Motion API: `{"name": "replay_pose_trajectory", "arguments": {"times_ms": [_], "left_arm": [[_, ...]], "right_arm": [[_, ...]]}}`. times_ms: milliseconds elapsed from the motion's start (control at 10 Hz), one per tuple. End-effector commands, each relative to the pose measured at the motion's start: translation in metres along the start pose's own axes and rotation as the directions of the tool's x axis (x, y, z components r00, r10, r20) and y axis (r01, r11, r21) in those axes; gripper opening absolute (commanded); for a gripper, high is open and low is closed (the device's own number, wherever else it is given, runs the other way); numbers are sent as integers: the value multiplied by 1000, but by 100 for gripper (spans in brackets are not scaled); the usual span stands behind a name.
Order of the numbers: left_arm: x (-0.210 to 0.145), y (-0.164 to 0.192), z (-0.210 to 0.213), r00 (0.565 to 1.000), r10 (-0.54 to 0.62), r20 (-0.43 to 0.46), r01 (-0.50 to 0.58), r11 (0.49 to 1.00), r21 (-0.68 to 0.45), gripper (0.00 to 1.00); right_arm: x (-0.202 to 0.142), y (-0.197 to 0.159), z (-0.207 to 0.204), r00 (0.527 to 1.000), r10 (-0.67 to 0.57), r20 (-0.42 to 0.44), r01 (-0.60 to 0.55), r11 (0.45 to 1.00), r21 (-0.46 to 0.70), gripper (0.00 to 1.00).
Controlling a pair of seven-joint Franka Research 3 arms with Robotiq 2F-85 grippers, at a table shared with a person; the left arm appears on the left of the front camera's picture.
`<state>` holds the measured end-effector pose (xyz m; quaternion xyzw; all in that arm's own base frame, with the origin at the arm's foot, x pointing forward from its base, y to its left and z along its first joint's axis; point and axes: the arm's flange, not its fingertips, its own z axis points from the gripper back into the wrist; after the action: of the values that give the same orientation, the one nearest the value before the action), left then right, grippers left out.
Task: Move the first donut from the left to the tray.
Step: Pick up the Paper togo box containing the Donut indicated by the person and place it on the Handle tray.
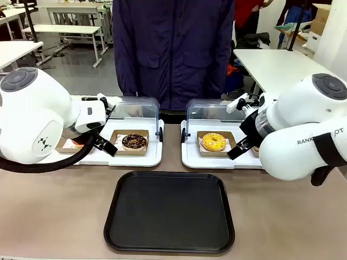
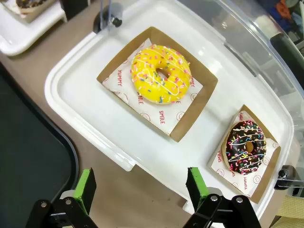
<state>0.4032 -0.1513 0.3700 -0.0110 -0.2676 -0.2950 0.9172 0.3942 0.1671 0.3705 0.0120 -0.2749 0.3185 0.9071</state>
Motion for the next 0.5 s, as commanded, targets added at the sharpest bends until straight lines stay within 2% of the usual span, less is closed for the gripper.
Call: {"name": "replay_pose_trajectory", "arguments": {"times_ms": [0, 400], "left_arm": [[0, 0, 0, 1000, 0, 0, 0, 1000, 0, 100], [0, 0, 0, 1000, 0, 0, 0, 1000, 0, 100]], "right_arm": [[0, 0, 0, 1000, 0, 0, 0, 1000, 0, 100], [0, 0, 0, 1000, 0, 0, 0, 1000, 0, 100]]}}
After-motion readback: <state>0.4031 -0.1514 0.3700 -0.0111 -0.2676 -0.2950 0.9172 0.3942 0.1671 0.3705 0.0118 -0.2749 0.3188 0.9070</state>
